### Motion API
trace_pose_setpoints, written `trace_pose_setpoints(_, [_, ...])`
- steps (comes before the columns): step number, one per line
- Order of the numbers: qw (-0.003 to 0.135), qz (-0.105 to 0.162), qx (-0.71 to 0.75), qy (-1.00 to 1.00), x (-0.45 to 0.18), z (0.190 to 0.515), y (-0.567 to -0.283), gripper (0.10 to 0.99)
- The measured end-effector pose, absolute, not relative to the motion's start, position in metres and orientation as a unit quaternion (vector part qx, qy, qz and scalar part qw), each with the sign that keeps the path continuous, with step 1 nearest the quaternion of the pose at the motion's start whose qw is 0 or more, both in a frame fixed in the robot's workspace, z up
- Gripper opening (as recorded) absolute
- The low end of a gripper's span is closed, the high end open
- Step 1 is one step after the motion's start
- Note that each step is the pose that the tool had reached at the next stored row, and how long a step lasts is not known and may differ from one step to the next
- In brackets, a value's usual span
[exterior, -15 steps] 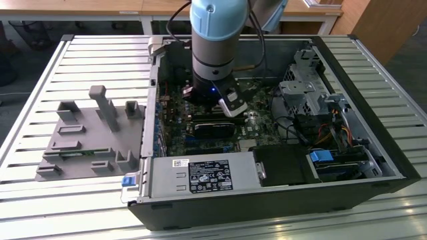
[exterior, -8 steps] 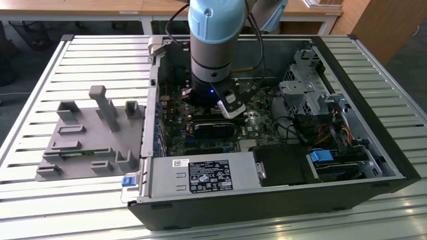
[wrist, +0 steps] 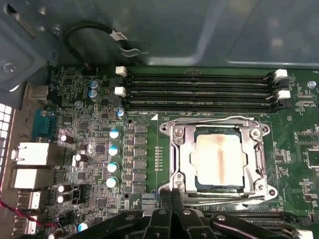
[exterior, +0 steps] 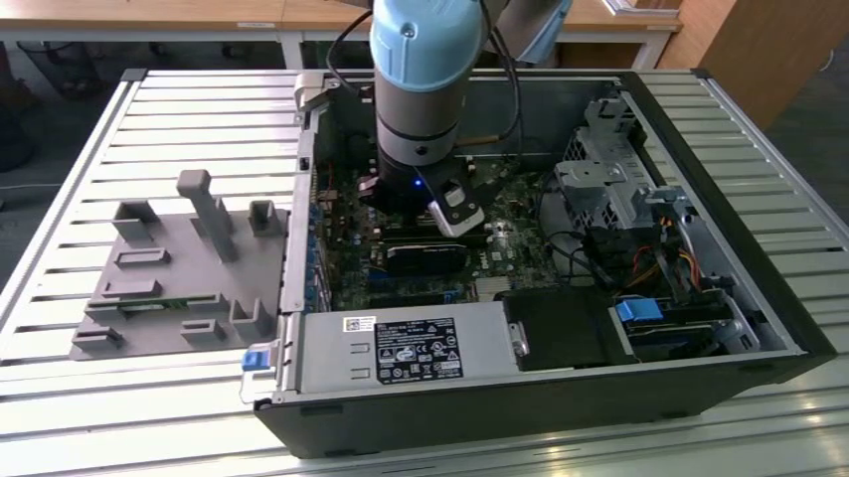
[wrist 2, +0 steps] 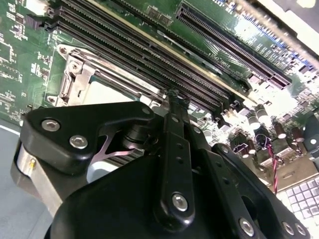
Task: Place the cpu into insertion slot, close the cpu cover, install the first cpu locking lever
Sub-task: 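Install the first cpu locking lever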
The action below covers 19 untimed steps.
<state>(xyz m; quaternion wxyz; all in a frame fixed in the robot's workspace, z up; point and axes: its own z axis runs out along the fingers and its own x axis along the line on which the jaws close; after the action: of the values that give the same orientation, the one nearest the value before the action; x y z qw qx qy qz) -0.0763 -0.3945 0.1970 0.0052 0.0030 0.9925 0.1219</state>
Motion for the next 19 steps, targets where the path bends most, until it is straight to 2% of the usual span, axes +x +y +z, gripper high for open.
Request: trace_pose_setpoints(19, [0.005, 0.132, 0.003, 0.991, -0.0811, 0.1920, -0.3911, 0.106])
